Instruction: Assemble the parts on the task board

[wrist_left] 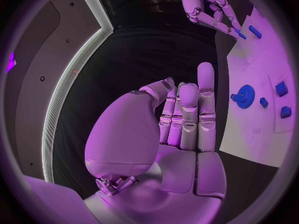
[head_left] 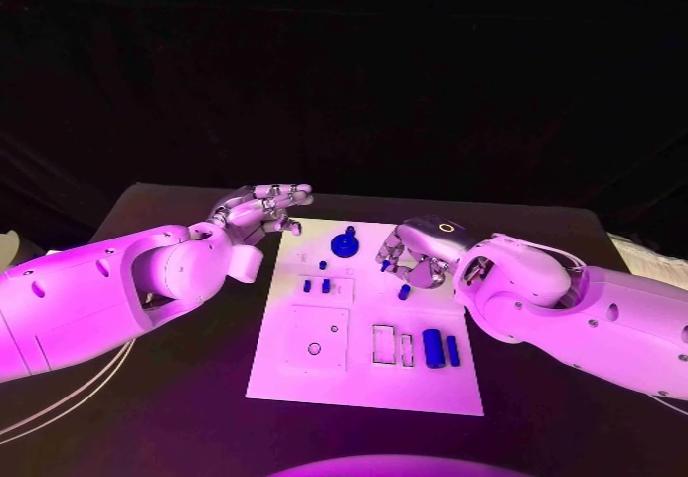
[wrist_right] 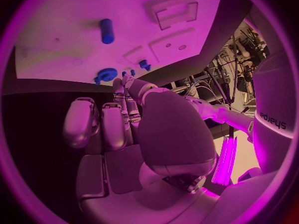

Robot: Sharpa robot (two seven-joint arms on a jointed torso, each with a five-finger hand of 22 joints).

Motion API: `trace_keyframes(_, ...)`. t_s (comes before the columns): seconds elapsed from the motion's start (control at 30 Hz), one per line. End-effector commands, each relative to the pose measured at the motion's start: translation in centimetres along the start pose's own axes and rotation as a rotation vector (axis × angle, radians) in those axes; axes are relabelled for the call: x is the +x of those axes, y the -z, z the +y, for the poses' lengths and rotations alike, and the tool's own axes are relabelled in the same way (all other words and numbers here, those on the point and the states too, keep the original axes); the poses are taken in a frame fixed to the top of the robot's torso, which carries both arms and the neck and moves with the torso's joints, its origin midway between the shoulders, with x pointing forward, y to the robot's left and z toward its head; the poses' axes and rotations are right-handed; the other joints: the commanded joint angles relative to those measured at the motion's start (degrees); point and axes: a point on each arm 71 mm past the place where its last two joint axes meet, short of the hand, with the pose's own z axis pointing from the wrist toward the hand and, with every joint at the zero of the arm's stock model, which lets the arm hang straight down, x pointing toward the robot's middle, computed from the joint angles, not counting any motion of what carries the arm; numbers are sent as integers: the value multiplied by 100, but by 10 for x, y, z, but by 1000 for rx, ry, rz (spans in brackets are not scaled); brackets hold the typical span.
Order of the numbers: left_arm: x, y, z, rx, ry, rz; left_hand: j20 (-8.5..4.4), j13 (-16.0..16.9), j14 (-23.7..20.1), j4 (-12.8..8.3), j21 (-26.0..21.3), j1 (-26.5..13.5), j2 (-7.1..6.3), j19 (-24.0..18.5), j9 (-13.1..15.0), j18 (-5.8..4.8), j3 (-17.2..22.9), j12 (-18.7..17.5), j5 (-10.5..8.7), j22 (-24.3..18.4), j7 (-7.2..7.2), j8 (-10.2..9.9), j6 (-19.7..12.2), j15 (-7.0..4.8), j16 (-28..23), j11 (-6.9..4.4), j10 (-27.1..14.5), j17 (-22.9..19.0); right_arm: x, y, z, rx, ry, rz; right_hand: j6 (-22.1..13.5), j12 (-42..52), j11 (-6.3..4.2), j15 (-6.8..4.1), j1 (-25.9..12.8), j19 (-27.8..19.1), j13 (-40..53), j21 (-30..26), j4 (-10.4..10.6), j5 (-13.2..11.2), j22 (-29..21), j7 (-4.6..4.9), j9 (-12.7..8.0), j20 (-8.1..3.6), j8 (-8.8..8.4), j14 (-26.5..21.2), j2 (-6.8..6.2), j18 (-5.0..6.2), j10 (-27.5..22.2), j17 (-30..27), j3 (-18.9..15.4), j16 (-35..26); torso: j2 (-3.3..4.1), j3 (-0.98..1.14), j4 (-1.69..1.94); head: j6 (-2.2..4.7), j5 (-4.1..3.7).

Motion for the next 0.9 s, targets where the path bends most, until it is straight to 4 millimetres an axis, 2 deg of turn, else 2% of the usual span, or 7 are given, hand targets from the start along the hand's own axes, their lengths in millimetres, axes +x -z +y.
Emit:
trace_keyframes(0.03,3,-1,-1,22,3,3,1,1,-22,-22,-19,-17,26,-42,-4,107,-1,19,30,-5,17,36,3,-5,-19,8,4,-1,3,-3,18,-60,-18,-2,-1,-20,2,-7,-31,28,-9,31,0,5,4,43,3,-6,16,287,35,-29,15,-6,41,12,-3,-7,2,-11,85)
trace_keyframes(0.1,4,-1,-1,22,4,6,1,1,-22,-22,-19,-17,26,-42,-4,107,-1,19,30,-5,17,36,3,-5,-19,8,4,-1,9,-7,30,-93,-29,11,-2,-22,4,-6,-31,28,-11,31,-4,7,4,45,3,-5,15,288,35,-29,15,-4,46,14,-4,-12,1,-34,169)
trace_keyframes(0.27,6,-2,-1,22,6,13,1,2,-23,-23,-20,-21,24,-42,-3,107,-4,24,29,-6,17,39,3,-5,-19,8,6,-5,28,-13,49,-141,-50,50,-10,-31,11,-1,-32,23,-21,26,-20,14,-7,54,3,-3,5,287,33,-26,8,-7,63,15,16,3,-13,-85,308)
trace_keyframes(0.5,10,-2,0,20,8,22,1,2,-23,-23,-20,-21,24,-42,-3,107,-4,24,29,-6,17,39,3,-5,-19,8,6,-5,52,-16,64,-173,-75,107,-14,-35,18,3,-43,20,-28,24,-24,16,-13,62,4,-1,0,286,31,-25,4,-12,67,14,12,-6,-1,-129,388)
trace_keyframes(0.57,10,-2,0,19,9,23,1,2,-23,-23,-20,-21,24,-42,-3,107,-4,24,29,-6,17,39,3,-5,-19,8,6,-5,57,-17,67,-180,-81,122,-15,-36,20,5,-48,21,-29,25,-25,15,-10,64,4,-1,-1,286,30,-25,3,-13,66,14,15,1,-7,-147,420)
trace_keyframes(0.9,10,-2,0,16,9,24,2,3,-28,-24,-22,-28,20,-42,-3,106,-11,32,29,-8,17,43,3,-4,-23,8,8,-18,70,-17,71,-184,-89,166,-16,-38,25,9,-67,16,-35,20,-25,13,-21,69,5,2,-5,286,27,-23,1,-14,61,16,10,3,-21,-182,479)
